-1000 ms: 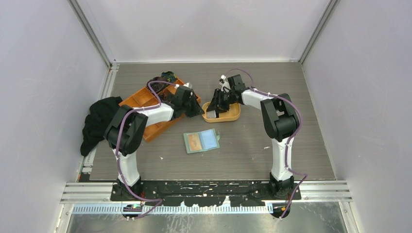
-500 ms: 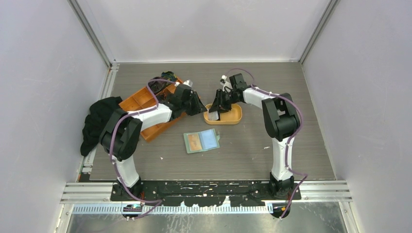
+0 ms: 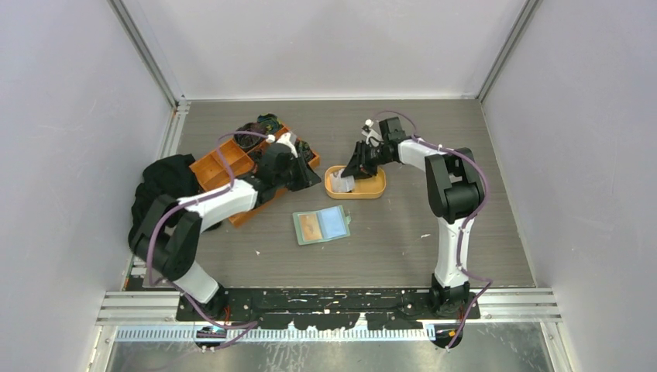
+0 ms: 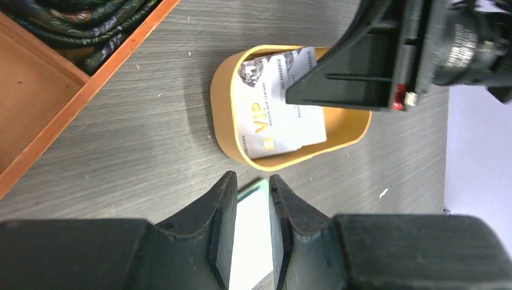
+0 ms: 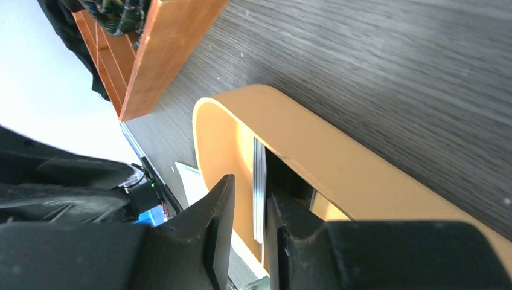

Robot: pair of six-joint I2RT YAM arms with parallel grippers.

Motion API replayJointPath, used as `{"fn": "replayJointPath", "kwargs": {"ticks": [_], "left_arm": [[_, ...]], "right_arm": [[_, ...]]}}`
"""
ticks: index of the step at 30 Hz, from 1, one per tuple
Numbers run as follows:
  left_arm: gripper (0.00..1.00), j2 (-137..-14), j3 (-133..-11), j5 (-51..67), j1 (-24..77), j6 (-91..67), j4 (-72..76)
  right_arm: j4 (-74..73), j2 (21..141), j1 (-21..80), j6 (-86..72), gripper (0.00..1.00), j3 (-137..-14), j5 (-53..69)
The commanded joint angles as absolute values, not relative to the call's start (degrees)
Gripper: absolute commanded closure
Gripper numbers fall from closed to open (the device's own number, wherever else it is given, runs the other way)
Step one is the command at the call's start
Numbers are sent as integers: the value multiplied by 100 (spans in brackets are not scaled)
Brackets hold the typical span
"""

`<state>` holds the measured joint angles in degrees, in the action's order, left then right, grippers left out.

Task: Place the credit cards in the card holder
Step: Pick up the credit card from the storage box.

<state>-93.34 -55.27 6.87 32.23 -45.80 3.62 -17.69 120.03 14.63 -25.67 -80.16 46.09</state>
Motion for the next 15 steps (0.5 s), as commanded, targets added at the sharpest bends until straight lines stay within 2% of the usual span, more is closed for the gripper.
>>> {"fn": "replayJointPath", "kwargs": {"ticks": [1, 5, 7, 12, 15], "left_arm": [[72, -8273, -5038, 528, 3190, -4108, 1090], [64, -7351, -4449, 398, 3173, -3756, 1194], [54, -6840, -4161, 322, 3162, -3560, 1195], [21, -5447, -3270, 138, 3104, -3329, 1301], [13, -4634, -2783, 414, 3070, -3389, 1380]], "right_arm": [[-1599, 11675, 1325, -2596, 72, -7873, 4816], [-1612, 11622, 1220, -2557, 86, -7766, 4712], [-1618, 11566, 1166, -2530, 90, -7724, 4654], [-1722, 11375, 1008, -2336, 92, -7659, 4564], [-1863, 11306, 967, -2187, 92, -7654, 4549]]}}
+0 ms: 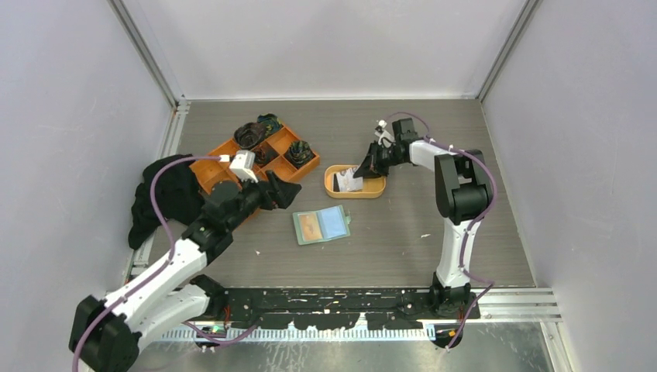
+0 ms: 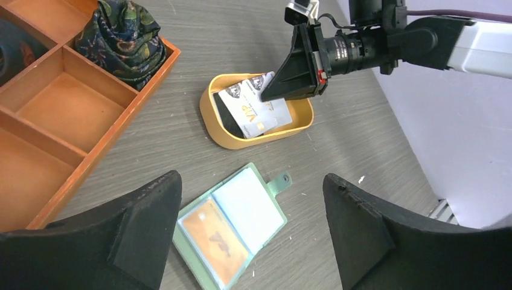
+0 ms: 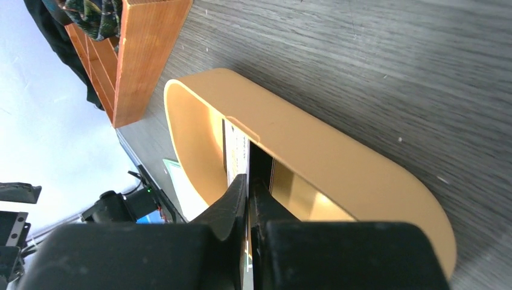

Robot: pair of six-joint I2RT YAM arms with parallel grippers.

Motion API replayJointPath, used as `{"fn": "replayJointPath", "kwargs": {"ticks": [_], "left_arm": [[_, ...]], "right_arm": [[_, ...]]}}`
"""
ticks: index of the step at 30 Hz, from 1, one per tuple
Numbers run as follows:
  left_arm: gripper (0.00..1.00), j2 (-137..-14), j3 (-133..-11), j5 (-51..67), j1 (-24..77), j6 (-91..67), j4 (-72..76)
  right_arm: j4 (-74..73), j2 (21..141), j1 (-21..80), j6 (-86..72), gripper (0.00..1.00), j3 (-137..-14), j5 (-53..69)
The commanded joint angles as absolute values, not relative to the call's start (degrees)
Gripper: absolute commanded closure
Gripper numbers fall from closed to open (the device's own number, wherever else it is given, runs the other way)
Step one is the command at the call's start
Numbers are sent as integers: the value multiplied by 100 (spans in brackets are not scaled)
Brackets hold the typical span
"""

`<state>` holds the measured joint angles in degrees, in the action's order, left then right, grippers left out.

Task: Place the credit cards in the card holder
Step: Pick up the credit card from the storage box.

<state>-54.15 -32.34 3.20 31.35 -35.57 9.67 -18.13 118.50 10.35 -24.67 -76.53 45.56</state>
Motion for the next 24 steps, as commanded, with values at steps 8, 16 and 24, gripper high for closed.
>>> {"fn": "replayJointPath", "kwargs": {"ticks": [8, 16, 24], "left_arm": [[15, -3173, -1817, 1266, 3058, -4001, 1398], [19, -2183, -1302, 1590, 3055, -4521, 1181], [26, -2074, -439, 2083, 3100, -5434, 2688]], "right_arm": [[-1999, 11302, 940, -1984, 88, -7649, 4443], [-2241, 11052, 903, -1593, 99, -7657, 4101], [-2372, 9802, 902, -1106, 99, -7305, 4286]]}}
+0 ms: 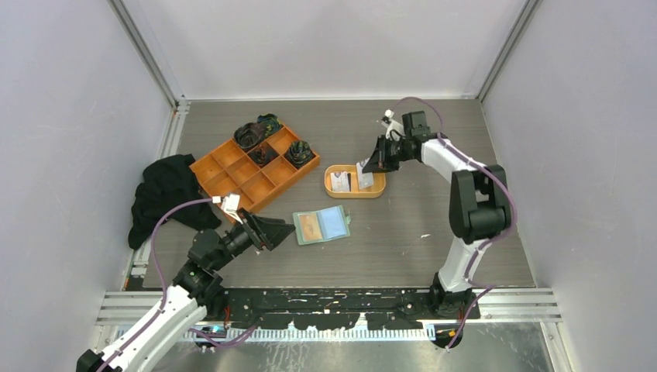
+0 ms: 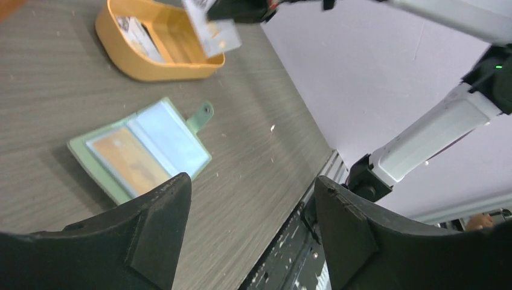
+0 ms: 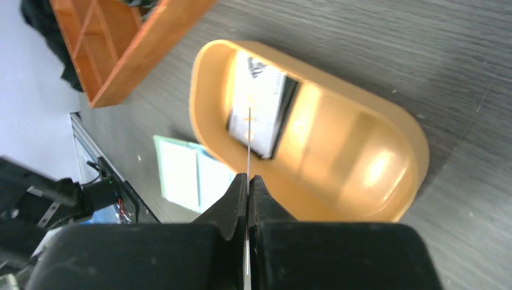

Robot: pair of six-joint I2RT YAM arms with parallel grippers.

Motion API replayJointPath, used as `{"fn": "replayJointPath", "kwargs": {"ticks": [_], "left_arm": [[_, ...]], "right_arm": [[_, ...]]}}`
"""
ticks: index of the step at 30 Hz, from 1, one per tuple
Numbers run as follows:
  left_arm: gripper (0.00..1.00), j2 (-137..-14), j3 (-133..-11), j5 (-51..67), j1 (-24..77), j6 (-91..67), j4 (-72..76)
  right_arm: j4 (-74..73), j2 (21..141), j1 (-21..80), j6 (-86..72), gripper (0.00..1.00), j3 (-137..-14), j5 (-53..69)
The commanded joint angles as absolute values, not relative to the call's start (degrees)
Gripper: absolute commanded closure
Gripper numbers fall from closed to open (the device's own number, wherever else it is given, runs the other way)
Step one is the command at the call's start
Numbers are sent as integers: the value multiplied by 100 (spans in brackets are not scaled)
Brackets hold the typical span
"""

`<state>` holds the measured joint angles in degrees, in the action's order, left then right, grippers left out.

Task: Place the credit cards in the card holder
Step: Pick up the credit card from the storage box, then insert the credit card into the card holder.

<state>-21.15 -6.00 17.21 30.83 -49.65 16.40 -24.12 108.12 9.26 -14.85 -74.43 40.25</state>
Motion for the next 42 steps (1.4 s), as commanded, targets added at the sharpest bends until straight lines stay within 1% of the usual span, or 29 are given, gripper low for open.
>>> {"fn": "replayJointPath", "kwargs": {"ticks": [1, 3, 7, 11, 14, 17, 22, 24, 29, 34, 38, 42], "left_arm": [[27, -2031, -417, 2079, 3139, -5432, 2727], [27, -1856, -385, 1982, 3247, -5414, 2733], [27, -1415, -290, 1582, 3566, -5307, 2726], [27, -1217, -229, 1083, 3941, -5093, 2724], [27, -1472, -311, 770, 4235, -4911, 2771], [28, -2122, -433, 532, 4660, -4688, 3234], [28, -3755, -767, -91, 5710, -3959, 4216], [28, -4316, -784, -334, 5985, -3666, 4697], [28, -5578, -560, -354, 6098, -3712, 6399], [29, -6350, -840, -192, 6210, -3784, 6690], [30, -6911, -820, -259, 6230, -3914, 7336], [34, -7306, -1009, -208, 6231, -4057, 7589]], "right_arm": [[-2338, 9609, 902, -1040, 99, -7201, 4477], [-2112, 9259, 905, -1068, 99, -6959, 4937], [-1226, 8590, 911, -1683, 99, -6326, 5660], [326, 7854, 971, -2471, 99, -5478, 5976], [1402, 7503, 1087, -3004, 99, -4867, 6074], [1682, 7442, 1344, -2997, 99, -4654, 6156], [1787, 7604, 1884, -2956, 99, -4609, 6222], [2018, 7653, 2094, -3027, 99, -4499, 6178], [2679, 7804, 2470, -3344, 99, -4326, 6133], [2774, 7826, 2624, -3376, 99, -4325, 6136], [2789, 7759, 2621, -3379, 99, -4313, 6126], [2871, 7810, 2663, -3428, 99, -4311, 6181]]}}
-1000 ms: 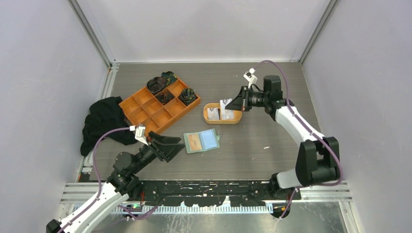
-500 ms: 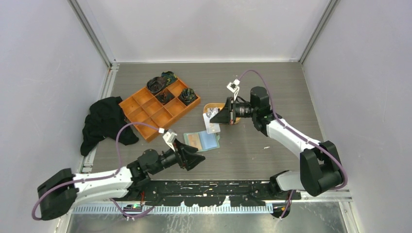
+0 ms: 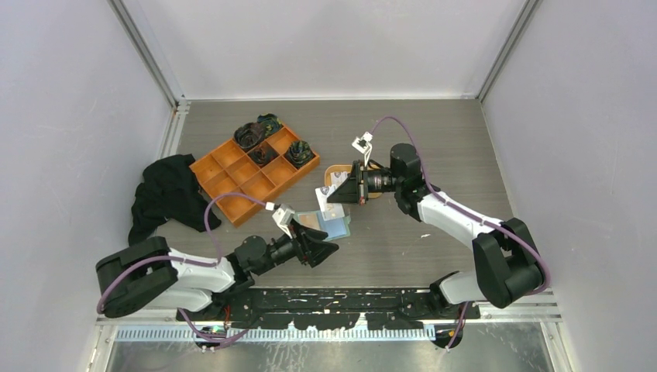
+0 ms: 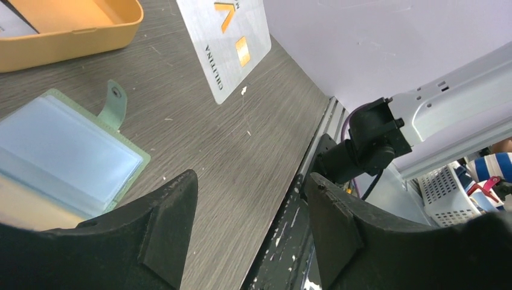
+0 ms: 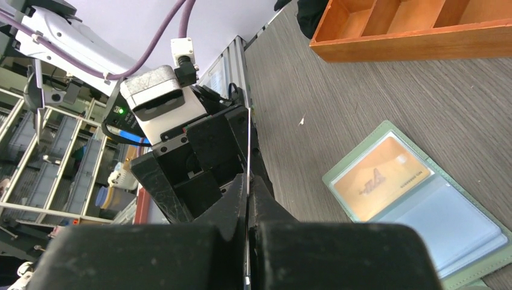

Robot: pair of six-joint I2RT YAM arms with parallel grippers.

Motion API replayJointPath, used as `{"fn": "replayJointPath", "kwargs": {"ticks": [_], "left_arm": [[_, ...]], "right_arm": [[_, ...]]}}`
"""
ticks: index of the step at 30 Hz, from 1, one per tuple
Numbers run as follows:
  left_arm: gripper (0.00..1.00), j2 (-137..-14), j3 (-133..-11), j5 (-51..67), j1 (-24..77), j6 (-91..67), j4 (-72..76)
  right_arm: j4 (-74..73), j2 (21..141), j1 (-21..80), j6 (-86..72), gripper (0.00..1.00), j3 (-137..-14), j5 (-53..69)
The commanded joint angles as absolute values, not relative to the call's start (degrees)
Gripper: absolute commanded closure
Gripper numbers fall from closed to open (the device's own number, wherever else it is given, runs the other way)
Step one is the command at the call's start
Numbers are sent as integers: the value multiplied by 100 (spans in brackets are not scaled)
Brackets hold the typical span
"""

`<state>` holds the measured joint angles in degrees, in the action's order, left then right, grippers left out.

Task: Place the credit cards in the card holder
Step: Insert the credit card into the card holder.

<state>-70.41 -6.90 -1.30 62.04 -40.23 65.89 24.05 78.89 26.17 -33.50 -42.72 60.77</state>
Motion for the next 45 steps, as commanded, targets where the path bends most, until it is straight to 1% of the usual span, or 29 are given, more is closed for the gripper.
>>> {"fn": "replayJointPath", "kwargs": {"ticks": [1, 4, 7, 11, 15, 16, 17, 18, 20, 21, 22, 23, 24, 25, 26, 27, 30, 33, 38, 45], "left_arm": [[35, -7379, -1030, -250, 6230, -4095, 7679], [36, -7524, -984, -500, 6193, -4238, 7986], [37, -7558, -1060, -236, 5935, -4518, 8021], [43, -7629, -1222, 297, 5558, -4894, 8049], [52, -7693, -1296, 523, 5356, -5075, 8200], [56, -7698, -1319, 563, 5320, -5094, 8200], [63, -7699, -1337, 593, 5295, -5111, 8200], [72, -7705, -1344, 630, 5254, -5140, 8200], [95, -7726, -1353, 757, 5150, -5175, 8200], [99, -7732, -1347, 843, 5104, -5184, 8200], [100, -7741, -1322, 934, 5069, -5178, 8200], [100, -7735, -1291, 1025, 5015, -5160, 8200], [100, -7722, -1259, 1122, 4961, -5133, 8189], [100, -7708, -1231, 1255, 4892, -5130, 8153], [100, -7690, -1192, 1468, 4816, -5125, 8111], [100, -7666, -1165, 1656, 4737, -5116, 8053], [100, -7527, -1196, 2174, 4555, -5068, 7676], [100, -7249, -1349, 2521, 4526, -4897, 6921], [100, -6814, -1489, 2783, 4491, -4648, 6133], [100, -6383, -1575, 2967, 4447, -4445, 5421]], "right_arm": [[2880, 7822, 2681, -3428, 99, -4308, 6209], [2903, 7810, 2708, -3442, 99, -4320, 6283], [2934, 7797, 2745, -3441, 99, -4310, 6341], [2962, 7814, 2779, -3429, 99, -4307, 6427], [2959, 7830, 2801, -3404, 99, -4311, 6474], [2955, 7841, 2811, -3397, 99, -4312, 6491], [2954, 7854, 2824, -3394, 99, -4315, 6509], [2960, 7853, 2834, -3393, 99, -4315, 6512], [2950, 7857, 2841, -3372, 99, -4316, 6528], [2879, 7851, 2846, -3313, 99, -4336, 6541], [2642, 7847, 2845, -3160, 96, -4399, 6580], [2242, 7829, 2839, -2856, 81, -4526, 6598], [1645, 7811, 2832, -2485, 68, -4689, 6600], [1022, 7800, 2835, -2011, 58, -4870, 6621], [433, 7807, 2826, -1552, 53, -5065, 6671], [-91, 7809, 2822, -1193, 50, -5213, 6726], [-701, 7788, 2803, -655, 50, -5382, 6785], [-712, 7772, 2800, -614, 52, -5375, 6817], [-736, 7782, 2789, -624, 63, -5423, 6867], [-621, 7752, 2766, -773, 72, -5448, 6967]]}}
